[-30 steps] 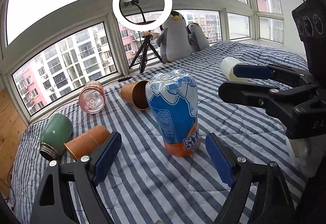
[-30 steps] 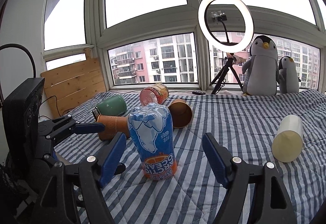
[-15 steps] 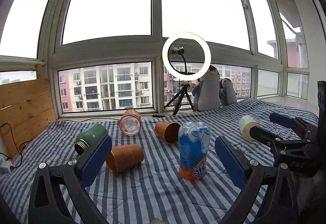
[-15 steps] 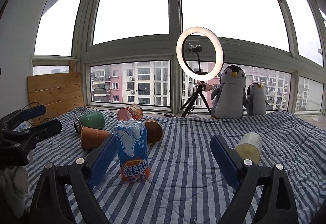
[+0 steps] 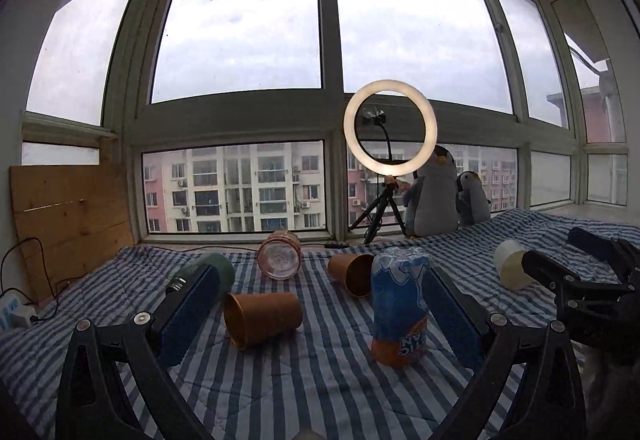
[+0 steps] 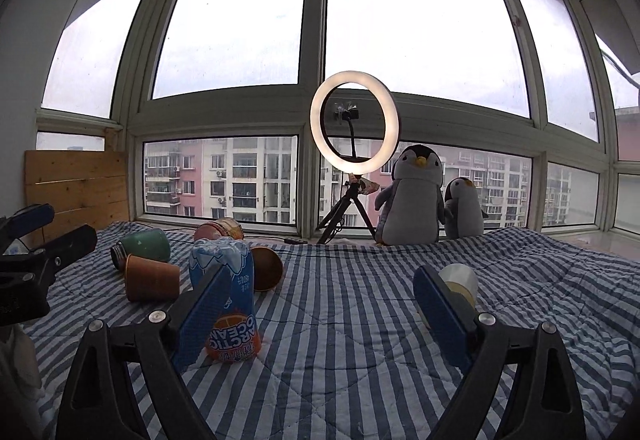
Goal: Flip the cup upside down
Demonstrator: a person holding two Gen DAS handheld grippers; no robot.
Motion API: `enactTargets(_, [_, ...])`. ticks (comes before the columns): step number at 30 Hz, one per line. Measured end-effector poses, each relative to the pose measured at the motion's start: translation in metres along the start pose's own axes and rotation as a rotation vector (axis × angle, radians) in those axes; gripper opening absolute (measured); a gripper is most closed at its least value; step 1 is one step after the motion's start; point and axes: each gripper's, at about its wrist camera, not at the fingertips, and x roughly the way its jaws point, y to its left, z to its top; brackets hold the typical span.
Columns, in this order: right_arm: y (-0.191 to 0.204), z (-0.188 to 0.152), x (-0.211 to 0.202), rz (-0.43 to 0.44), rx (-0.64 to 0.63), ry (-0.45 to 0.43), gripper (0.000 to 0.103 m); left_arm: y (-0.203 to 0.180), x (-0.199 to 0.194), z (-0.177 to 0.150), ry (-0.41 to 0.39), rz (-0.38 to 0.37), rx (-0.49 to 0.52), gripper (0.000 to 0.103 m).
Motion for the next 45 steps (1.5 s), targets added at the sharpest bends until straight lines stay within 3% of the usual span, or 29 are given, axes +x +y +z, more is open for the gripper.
enactTargets(12, [-0.014, -0.001, -0.001, -0.037, 0.065, -0.01, 0.09, 0.002, 0.006, -0.011, 0.007, 0.02, -0.012, 0.102])
enactTargets(45, [-0.015, 0.0, -0.002, -0.042, 0.054, -0.027, 0.09, -0.005, 0.008, -0.016, 0.001, 0.04, 0.009, 0.102])
